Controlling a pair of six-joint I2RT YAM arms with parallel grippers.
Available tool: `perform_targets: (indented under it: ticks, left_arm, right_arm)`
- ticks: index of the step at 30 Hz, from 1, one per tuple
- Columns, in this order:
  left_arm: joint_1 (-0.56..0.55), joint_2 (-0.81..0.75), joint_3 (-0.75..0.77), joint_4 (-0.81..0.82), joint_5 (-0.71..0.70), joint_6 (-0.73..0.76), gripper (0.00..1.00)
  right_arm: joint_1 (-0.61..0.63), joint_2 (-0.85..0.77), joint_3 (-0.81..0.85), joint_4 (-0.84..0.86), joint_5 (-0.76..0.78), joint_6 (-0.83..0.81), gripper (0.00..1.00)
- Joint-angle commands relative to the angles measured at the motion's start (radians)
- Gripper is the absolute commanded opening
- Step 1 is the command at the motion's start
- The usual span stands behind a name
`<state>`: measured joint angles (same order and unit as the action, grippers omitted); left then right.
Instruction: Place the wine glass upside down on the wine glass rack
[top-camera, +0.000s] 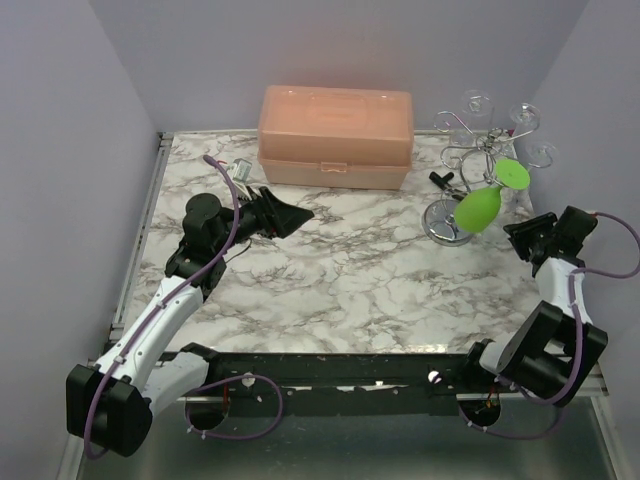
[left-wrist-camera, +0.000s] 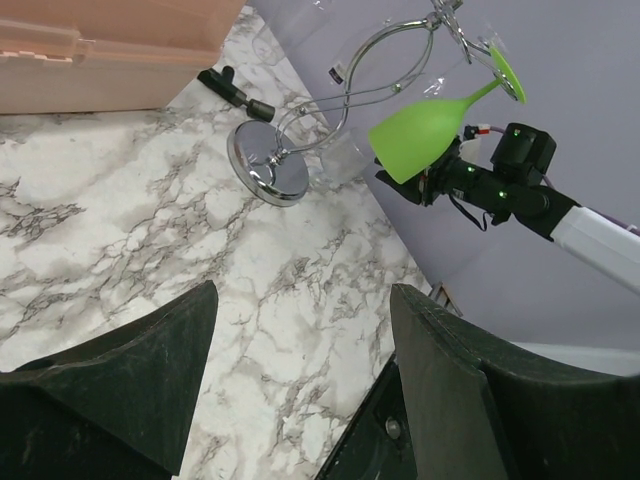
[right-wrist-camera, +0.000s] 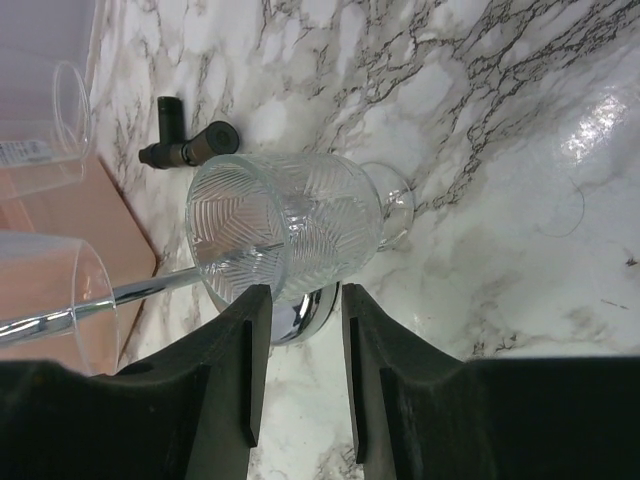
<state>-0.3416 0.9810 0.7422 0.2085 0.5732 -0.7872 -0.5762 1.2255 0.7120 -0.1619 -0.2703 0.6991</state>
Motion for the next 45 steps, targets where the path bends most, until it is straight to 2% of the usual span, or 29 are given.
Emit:
perform_targets:
  ticks: [1, 7, 12, 15, 24, 30, 35, 45]
  left_arm:
    - [0.006, 0.001, 0.007, 0.035, 0.005, -0.019, 0.72]
    - [0.006, -0.011, -0.005, 0.04, -0.008, -0.033, 0.72]
    - [0.006, -0.029, -0.02, 0.038, -0.019, -0.042, 0.72]
    - [0.006, -0.036, -0.031, 0.045, -0.021, -0.05, 0.72]
    - [0.006, -0.036, -0.024, 0.031, -0.019, -0.049, 0.72]
    - [0.006, -0.03, -0.016, 0.035, -0.016, -0.053, 0.72]
    - [0.006, -0.027, -0.021, 0.043, -0.013, -0.059, 0.72]
    - [0.006, -0.019, -0.02, 0.051, -0.004, -0.058, 0.72]
  right_arm:
    - [-0.006, 0.03, 0.035, 0.049, 0.032, -0.003, 0.4]
    - [-0.005, 0.059, 0.051, 0.06, 0.02, 0.009, 0.42]
    - [-0.006, 0.06, 0.06, 0.071, -0.05, 0.012, 0.49]
    - [-0.005, 0.074, 0.06, 0.073, -0.029, 0.022, 0.5]
    - [-0.004, 0.117, 0.066, 0.063, 0.025, 0.005, 0.38]
    - [-0.005, 0.085, 0.081, -0.011, 0.017, -0.035, 0.32]
    - [-0.006, 0.063, 0.104, -0.087, 0.041, -0.059, 0.2]
    - [-0.005, 0.079, 0.116, -0.151, 0.043, -0.125, 0.19]
